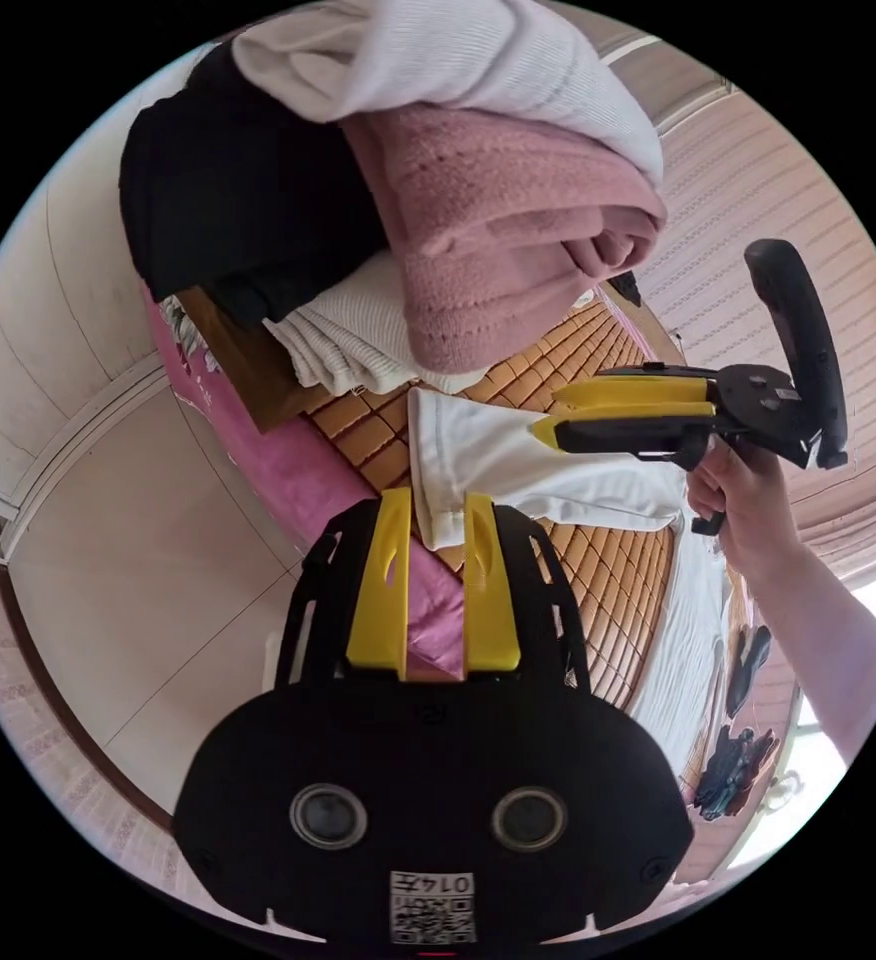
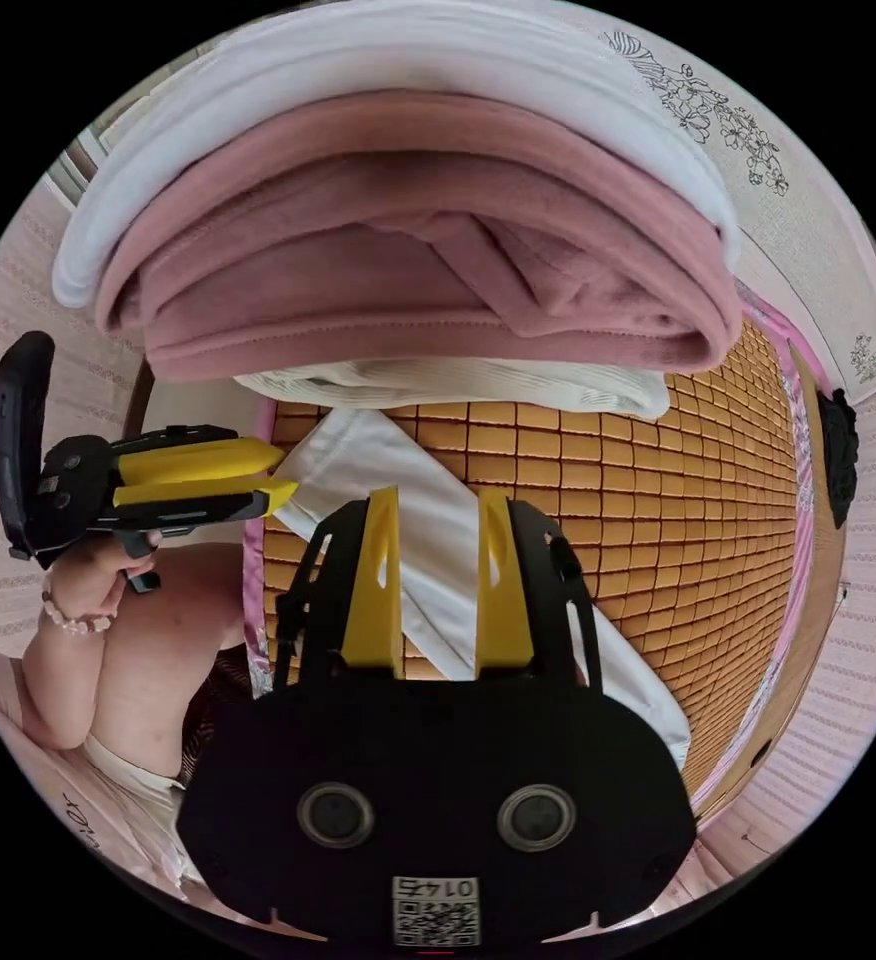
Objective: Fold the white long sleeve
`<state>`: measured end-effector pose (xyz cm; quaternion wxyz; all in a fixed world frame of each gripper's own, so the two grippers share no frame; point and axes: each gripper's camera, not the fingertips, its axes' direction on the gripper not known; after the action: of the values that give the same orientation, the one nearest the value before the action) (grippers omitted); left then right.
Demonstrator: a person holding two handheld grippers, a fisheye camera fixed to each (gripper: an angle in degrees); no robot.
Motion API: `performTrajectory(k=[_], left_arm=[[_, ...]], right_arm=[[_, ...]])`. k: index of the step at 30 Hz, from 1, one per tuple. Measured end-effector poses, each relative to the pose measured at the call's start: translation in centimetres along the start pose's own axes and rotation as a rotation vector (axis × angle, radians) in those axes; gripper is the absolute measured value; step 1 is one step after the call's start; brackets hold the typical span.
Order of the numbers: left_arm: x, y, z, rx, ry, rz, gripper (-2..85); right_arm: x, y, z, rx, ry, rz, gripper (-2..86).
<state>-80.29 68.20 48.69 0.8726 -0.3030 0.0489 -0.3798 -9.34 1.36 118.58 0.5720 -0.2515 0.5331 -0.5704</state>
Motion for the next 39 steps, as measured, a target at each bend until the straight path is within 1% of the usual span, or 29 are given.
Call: performTrajectory(k=[3, 4, 6, 8, 9, 12, 16, 18, 20, 21, 23, 24, 26, 27, 29, 30, 32, 33, 35, 36, 37, 38, 39], left_arm=[[-0.1, 0.1, 0.5, -0.019, 0.004, -0.003, 4.9], [0.1, 0.2, 0.8, -0.029, 0.003, 0.003, 4.0], [0.5, 0.4, 1.0, -0.034, -0.008, 0.019, 1.8], [1.2, 0.9, 1.3, -0.033, -0.028, 0.044, -0.2], [1.5, 1.0, 1.4, -0.034, -0.030, 0.049, -0.3], [2.7, 1.8, 1.6, -0.030, -0.024, 0.084, -0.9], [5.3, 3.8, 0.6, 0.082, 0.009, 0.177, -1.0], [6.7, 4.9, -0.3, 0.162, 0.064, 0.211, -1.0], [9.6, 6.7, -1.7, 0.297, 0.170, 0.301, -1.0], [10.5, 7.3, -2.2, 0.331, 0.194, 0.335, -1.0], [15.4, 9.9, -3.9, 0.442, 0.304, 0.516, -1.0], [16.7, 10.7, -4.2, 0.459, 0.335, 0.565, -1.0], [22.2, 14.0, -5.3, 0.487, 0.481, 0.749, -0.9], [23.5, 14.9, -5.4, 0.478, 0.527, 0.794, -0.9], [28.8, 18.8, -5.5, 0.393, 0.707, 0.961, -0.8], [30.0, 19.9, -5.4, 0.361, 0.743, 1.003, -0.8], [34.8, 24.7, -3.7, 0.193, 0.834, 1.174, -0.1], [35.9, 26.0, -3.0, 0.144, 0.848, 1.216, 0.2], [39.7, 31.4, 1.0, -0.100, 0.873, 1.356, 3.9], [40.4, 32.7, 2.1, -0.166, 0.867, 1.377, 4.4], [41.6, 35.2, 4.2, -0.299, 0.841, 1.419, 5.5], [42.4, 37.4, 5.7, -0.388, 0.799, 1.465, 6.0], [42.7, 38.4, 6.1, -0.409, 0.769, 1.489, 6.3]], right_arm=[[0.1, 0.0, 1.9, -0.066, 0.000, 0.028, 8.7], [0.4, 0.4, 1.7, -0.036, -0.019, 0.052, 7.5], [0.7, 1.1, 1.8, -0.038, -0.043, 0.079, 5.4], [1.0, 2.3, 1.7, -0.037, -0.050, 0.098, 1.2], [1.1, 2.6, 1.7, -0.033, -0.054, 0.105, 0.9], [2.3, 5.3, 1.0, 0.019, -0.091, 0.167, 0.0], [4.9, 10.8, -1.3, 0.124, -0.147, 0.273, -0.1], [6.4, 14.0, -3.1, 0.196, -0.160, 0.334, -0.1], [8.3, 19.8, -6.6, 0.340, -0.171, 0.433, 0.0], [8.7, 21.6, -7.7, 0.386, -0.174, 0.462, 0.0], [10.0, 30.2, -11.9, 0.569, -0.175, 0.587, 0.2], [10.0, 32.6, -12.8, 0.610, -0.169, 0.615, 0.2], [9.4, 42.2, -15.9, 0.715, -0.127, 0.710, 0.3], [9.0, 44.5, -16.4, 0.723, -0.117, 0.735, 0.3], [6.9, 53.4, -16.9, 0.691, -0.068, 0.851, 0.3], [6.3, 55.5, -16.7, 0.667, -0.050, 0.889, 0.2], [3.8, 63.3, -14.1, 0.531, -0.006, 1.056, 0.3], [3.3, 65.2, -13.1, 0.486, -0.004, 1.107, 0.3], [1.2, 71.9, -8.9, 0.341, -0.075, 1.295, 0.5], [0.7, 73.2, -8.0, 0.322, -0.104, 1.328, 0.8], [-0.2, 75.2, -6.6, 0.318, -0.147, 1.374, 1.3], [-0.8, 76.7, -5.7, 0.328, -0.182, 1.404, 2.1], [-1.0, 77.2, -5.4, 0.337, -0.198, 1.409, 2.6]])
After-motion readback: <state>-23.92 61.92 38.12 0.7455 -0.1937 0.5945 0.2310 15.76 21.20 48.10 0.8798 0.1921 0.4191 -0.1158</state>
